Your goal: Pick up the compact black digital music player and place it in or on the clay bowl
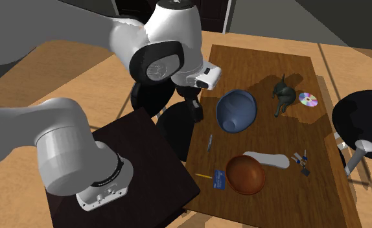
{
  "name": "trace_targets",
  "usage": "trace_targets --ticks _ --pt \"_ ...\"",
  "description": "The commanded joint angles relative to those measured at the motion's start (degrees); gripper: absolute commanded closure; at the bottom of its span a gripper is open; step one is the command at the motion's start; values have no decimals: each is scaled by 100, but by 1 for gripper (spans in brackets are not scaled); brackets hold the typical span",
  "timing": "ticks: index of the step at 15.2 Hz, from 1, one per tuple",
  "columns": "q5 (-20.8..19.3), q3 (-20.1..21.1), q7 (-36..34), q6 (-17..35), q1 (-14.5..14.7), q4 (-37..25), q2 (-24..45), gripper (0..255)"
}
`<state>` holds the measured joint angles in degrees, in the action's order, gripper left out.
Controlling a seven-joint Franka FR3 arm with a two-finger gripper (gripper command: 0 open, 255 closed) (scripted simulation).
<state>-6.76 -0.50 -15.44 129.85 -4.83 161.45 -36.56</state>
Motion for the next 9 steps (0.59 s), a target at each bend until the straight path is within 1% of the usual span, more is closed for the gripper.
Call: trace_targets --ticks 1,4,6,8,9 --pt "-63 52 -231 671 -92 206 364 0" --pt "-228 140 -580 1655 -299 368 1071 0" --pt "-414 234 -873 2320 -491 406 1622 0" --pt "-727 385 -1265 2970 -770 382 2223 0" --pt "-978 488 -1532 3281 -959 343 2538 0"
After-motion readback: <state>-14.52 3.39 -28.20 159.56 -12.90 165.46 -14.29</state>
